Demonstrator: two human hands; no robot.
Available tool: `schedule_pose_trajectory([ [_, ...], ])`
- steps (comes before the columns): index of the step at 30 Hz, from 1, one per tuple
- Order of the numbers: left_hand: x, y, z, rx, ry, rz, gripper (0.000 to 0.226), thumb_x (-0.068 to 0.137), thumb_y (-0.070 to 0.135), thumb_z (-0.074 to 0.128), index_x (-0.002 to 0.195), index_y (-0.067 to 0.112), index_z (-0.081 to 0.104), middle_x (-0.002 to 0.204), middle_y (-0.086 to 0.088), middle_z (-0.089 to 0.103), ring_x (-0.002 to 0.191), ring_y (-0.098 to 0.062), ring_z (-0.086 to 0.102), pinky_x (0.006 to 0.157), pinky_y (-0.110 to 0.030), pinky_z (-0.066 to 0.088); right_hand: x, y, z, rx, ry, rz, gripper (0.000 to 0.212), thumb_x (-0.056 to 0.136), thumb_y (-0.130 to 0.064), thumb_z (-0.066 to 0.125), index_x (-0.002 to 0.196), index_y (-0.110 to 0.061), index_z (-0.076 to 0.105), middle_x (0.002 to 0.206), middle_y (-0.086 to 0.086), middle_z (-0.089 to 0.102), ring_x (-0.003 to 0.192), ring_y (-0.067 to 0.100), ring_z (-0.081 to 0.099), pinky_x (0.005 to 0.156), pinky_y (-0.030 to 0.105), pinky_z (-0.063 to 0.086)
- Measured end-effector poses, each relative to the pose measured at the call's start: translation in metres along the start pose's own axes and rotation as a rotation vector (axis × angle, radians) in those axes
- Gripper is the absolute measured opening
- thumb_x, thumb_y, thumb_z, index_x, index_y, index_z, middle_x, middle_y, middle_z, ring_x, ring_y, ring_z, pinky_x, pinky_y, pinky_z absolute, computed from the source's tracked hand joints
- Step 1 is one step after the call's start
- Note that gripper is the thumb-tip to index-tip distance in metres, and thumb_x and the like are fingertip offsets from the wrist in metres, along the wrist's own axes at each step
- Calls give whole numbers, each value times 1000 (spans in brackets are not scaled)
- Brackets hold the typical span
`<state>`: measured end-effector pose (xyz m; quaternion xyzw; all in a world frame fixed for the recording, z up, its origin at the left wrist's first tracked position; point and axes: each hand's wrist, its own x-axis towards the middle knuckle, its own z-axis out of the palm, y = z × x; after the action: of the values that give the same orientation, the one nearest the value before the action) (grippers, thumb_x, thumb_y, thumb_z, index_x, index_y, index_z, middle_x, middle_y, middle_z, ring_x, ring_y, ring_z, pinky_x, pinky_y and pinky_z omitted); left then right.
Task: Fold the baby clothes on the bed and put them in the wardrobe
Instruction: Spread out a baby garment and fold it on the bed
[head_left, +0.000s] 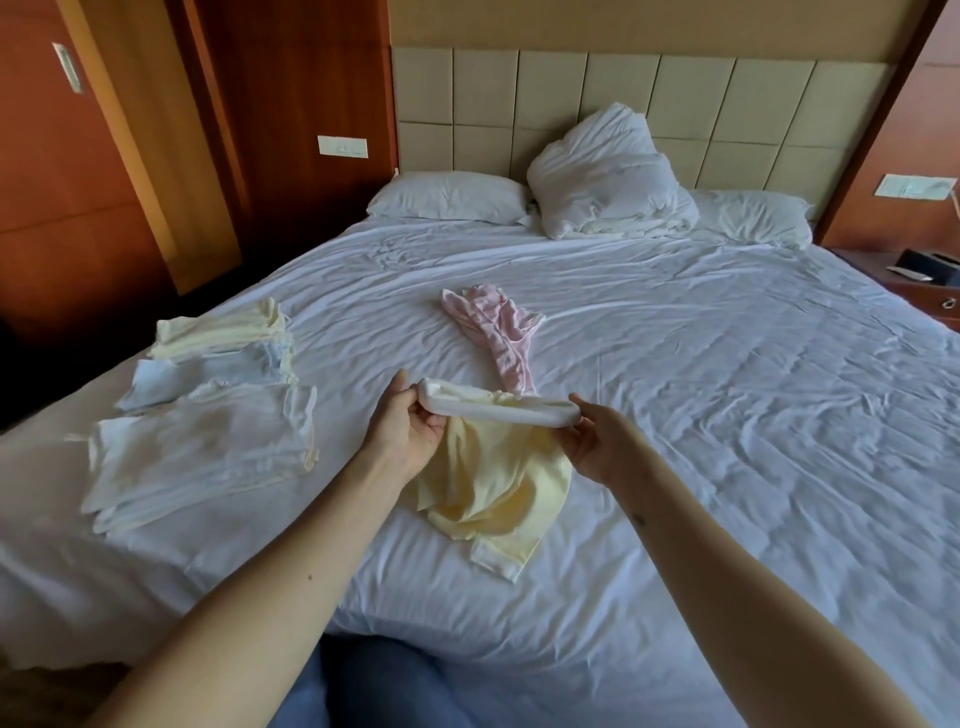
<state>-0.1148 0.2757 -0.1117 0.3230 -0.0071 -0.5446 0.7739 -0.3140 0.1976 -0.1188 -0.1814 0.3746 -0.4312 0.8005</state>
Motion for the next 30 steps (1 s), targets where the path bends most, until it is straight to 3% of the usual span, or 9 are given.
schedule_pose_trajectory([
  [4,8,2,-11,356,-63,88,36,100,2,38,120,19,63,87,1,59,65,-8,42,51,-16,33,5,-1,-1,-103,24,-39,12,95,-12,59,93,0,60,64,9,63,49,14,64,46,23,54],
  [8,20,5,-29,919,-43,283,33,99,3,47,124,15,65,86,4,62,70,-9,50,55,-11,41,10,1,-16,-474,86,-207,8,91,-12,63,89,-19,67,76,-1,63,71,12,57,64,24,46],
  [13,32,-1,-44,1237,-158,308,38,99,5,47,135,16,57,113,5,63,88,1,57,70,-3,43,12,13,-40,-848,31,-354,22,85,-6,66,98,-23,70,92,-3,73,87,8,64,71,22,45],
  [16,39,-9,-48,1322,-209,318,37,95,3,51,129,17,58,119,-3,62,103,-10,60,76,-7,44,21,20,-51,-981,-33,-366,28,87,-3,64,106,-24,64,106,1,69,95,10,64,70,18,45],
  [19,49,-18,-48,1388,-198,340,33,94,2,54,125,11,58,110,-5,61,97,-13,58,70,-4,42,33,25,-51,-1094,18,-375,24,89,-7,63,110,-15,54,102,-4,60,93,11,59,69,21,44],
  [21,58,-24,-49,1441,-160,349,31,95,4,56,127,5,57,112,-8,60,96,-13,56,68,-2,40,42,25,-50,-1196,72,-411,10,85,-3,57,84,-10,51,73,-2,49,65,11,47,57,27,36],
  [24,69,-32,-53,1419,-83,289,35,93,10,63,126,2,54,114,-10,60,99,-15,56,74,-13,43,56,25,-51,-1269,112,-368,32,83,-1,49,59,-14,33,55,-1,25,49,11,23,50,27,20],
  [27,84,-34,-59,1408,84,200,46,85,25,73,121,4,55,113,-8,63,102,-21,61,87,-28,48,69,29,-57,-1267,172,-213,29,92,-14,52,64,-14,47,64,6,50,60,18,48,58,31,41],
  [30,95,-31,-61,1451,154,134,51,79,37,76,117,6,62,109,-11,69,98,-23,67,80,-28,51,79,31,-60,-1199,192,-103,11,95,-23,55,99,-13,57,90,9,63,75,20,61,63,29,51],
])
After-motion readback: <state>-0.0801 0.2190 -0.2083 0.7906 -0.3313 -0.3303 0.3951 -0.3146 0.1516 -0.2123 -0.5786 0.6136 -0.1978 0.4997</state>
